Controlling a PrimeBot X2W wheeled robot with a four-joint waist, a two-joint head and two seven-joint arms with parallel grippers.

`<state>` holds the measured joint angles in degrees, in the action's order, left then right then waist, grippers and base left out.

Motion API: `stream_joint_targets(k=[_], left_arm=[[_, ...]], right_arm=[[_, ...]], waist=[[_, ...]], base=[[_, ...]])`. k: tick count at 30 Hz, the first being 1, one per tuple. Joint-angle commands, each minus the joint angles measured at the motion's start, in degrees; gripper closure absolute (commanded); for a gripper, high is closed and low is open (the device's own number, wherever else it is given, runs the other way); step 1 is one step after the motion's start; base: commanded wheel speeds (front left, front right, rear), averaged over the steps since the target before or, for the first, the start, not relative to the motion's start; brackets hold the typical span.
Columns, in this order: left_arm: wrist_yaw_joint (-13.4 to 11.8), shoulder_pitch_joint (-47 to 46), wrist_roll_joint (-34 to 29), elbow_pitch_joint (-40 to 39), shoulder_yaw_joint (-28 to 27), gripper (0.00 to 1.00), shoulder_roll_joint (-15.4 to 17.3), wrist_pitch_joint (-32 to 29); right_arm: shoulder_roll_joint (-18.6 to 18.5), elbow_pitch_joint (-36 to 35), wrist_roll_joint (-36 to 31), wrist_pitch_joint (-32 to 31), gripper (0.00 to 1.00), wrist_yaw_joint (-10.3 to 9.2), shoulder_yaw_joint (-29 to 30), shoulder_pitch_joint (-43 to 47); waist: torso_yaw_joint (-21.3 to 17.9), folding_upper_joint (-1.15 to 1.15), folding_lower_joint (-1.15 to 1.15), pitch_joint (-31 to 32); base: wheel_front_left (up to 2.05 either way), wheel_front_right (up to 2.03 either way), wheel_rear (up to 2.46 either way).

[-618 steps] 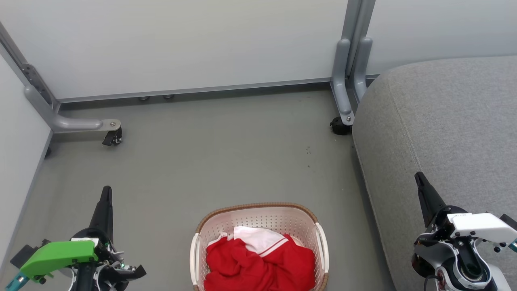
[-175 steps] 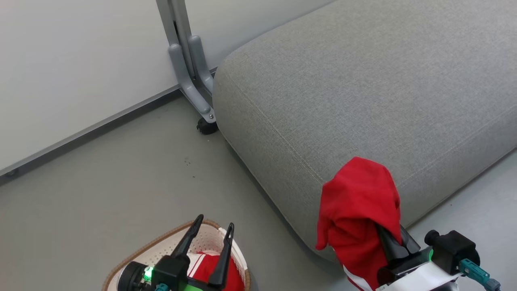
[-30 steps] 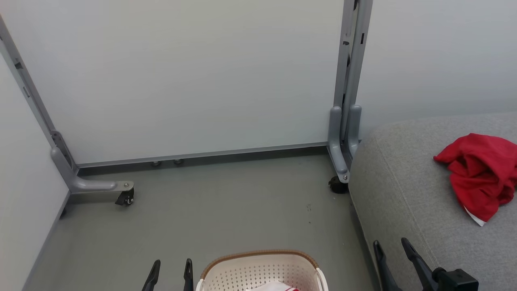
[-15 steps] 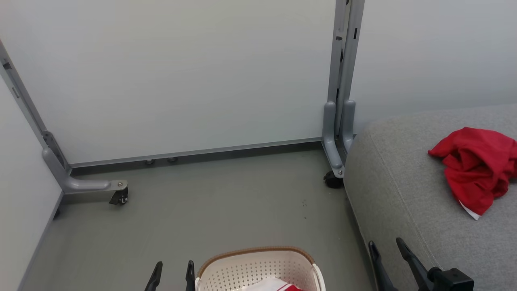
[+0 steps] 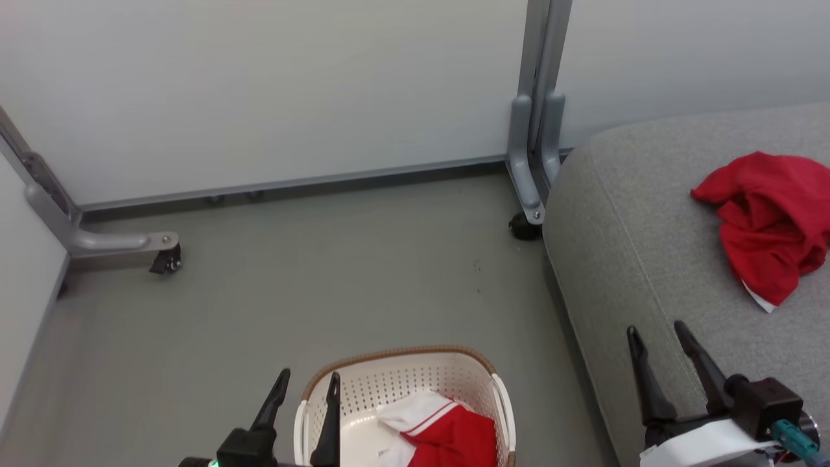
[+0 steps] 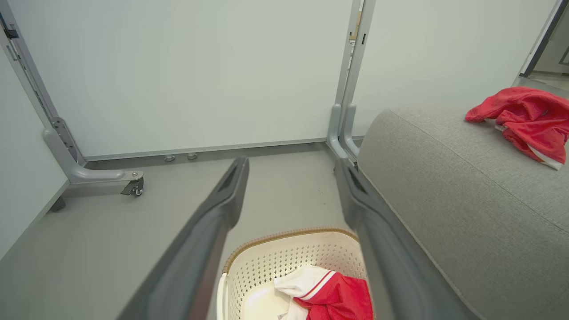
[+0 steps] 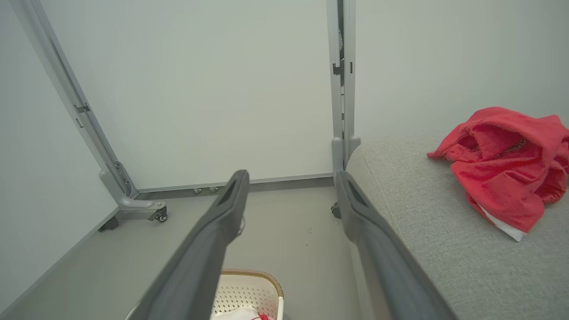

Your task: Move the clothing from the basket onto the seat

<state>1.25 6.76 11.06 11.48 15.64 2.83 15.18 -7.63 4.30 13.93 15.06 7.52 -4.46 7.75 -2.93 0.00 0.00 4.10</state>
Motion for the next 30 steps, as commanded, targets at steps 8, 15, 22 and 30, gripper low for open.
stream_joint_targets(k=[8,15,22,30], left_arm=[[2.1,-14.9,-3.4,2.9,2.5,0.0,0.2,0.0],[5.3,-29.0,-7.3,13.6,6.5,0.0,0.7,0.0],[6.2,-43.1,-9.7,27.9,14.9,0.0,0.7,0.0],[6.2,-53.7,-8.8,43.0,27.7,0.0,0.8,-0.1]], right_arm=[[-1.4,-2.5,0.0,0.2,0.0,-0.06,2.7,-11.9],[-1.6,-5.1,1.1,0.2,0.0,-0.06,6.2,-20.3],[-1.8,-8.0,1.5,0.2,0.0,-0.06,10.3,-26.2],[-0.6,-11.2,2.4,0.2,0.0,-0.06,11.7,-30.3]], waist=[[-2.7,0.0,0.0,-21.5],[-3.1,0.0,0.0,-32.6],[-4.4,0.0,0.0,-41.7],[-7.4,0.0,0.0,-49.5]], base=[[0.0,0.0,0.0],[0.0,0.0,0.0],[0.0,0.0,0.0],[0.0,0.0,0.0]])
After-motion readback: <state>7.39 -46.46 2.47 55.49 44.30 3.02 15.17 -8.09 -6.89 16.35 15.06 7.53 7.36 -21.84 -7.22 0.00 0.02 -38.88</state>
